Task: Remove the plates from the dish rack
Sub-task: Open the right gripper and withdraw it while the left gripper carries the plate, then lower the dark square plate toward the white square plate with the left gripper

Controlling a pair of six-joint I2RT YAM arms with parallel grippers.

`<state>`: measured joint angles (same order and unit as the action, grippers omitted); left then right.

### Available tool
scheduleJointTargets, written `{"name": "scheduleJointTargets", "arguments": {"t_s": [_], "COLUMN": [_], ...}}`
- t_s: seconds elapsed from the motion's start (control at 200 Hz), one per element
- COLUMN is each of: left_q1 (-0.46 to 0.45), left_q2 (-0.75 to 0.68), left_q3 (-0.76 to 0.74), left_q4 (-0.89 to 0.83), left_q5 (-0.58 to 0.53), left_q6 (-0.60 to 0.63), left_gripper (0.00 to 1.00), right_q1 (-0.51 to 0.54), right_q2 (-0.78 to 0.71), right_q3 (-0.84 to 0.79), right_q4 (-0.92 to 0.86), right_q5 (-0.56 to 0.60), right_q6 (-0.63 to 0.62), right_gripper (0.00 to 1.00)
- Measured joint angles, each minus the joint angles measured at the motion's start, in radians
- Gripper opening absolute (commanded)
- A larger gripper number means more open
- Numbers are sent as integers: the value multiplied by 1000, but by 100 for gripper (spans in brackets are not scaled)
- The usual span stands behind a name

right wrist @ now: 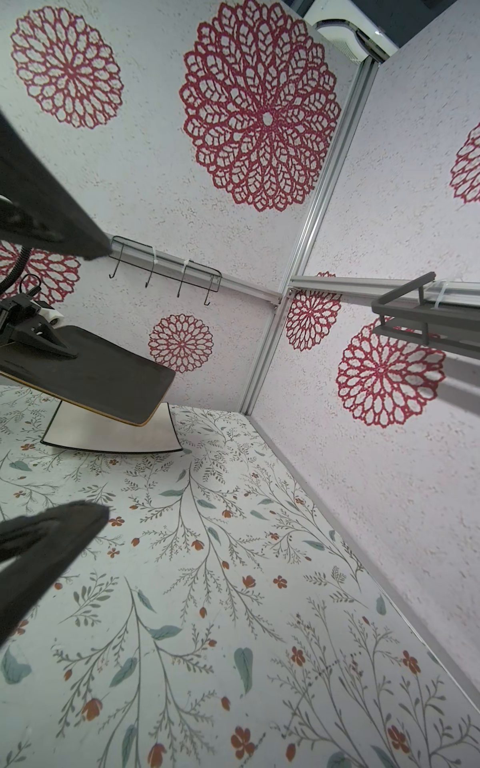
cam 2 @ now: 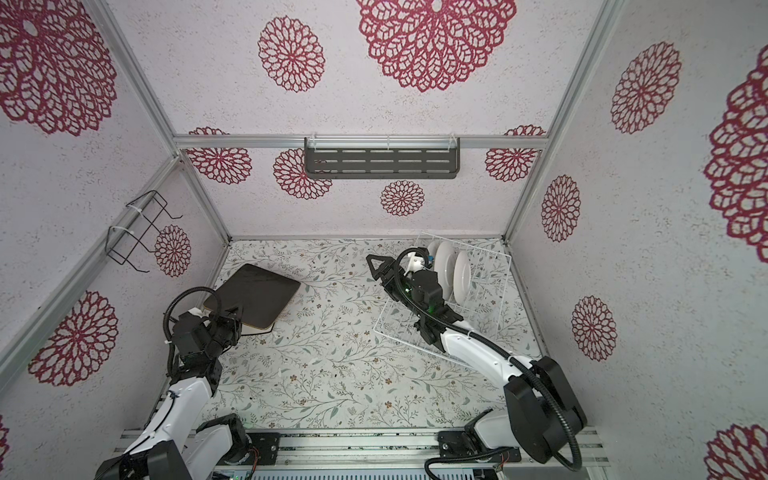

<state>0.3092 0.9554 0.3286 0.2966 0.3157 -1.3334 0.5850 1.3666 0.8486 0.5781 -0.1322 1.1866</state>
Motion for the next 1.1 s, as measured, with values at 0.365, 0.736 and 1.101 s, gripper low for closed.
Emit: {"name": "scheduleJointTargets", "arguments": {"t_s": [0.365, 0.736, 1.101], "left_q1": [67, 98, 127], "left_q2": [65, 153, 300], "left_q3": [-24, -42, -42], "left_q4": [30, 118, 231], "left_q5": [-33, -86, -93], "left_q6": [-17, -39, -56], "left_gripper": [0, 0, 0], "right_q1": [0, 1, 1], "right_q2": [14, 47, 80], "right_q3": [0, 0, 30], "right_q4": [2, 7, 8], "right_q5": [-8, -27, -39], "right_q6": [2, 2, 2], "right_gripper": [94, 94, 93]}}
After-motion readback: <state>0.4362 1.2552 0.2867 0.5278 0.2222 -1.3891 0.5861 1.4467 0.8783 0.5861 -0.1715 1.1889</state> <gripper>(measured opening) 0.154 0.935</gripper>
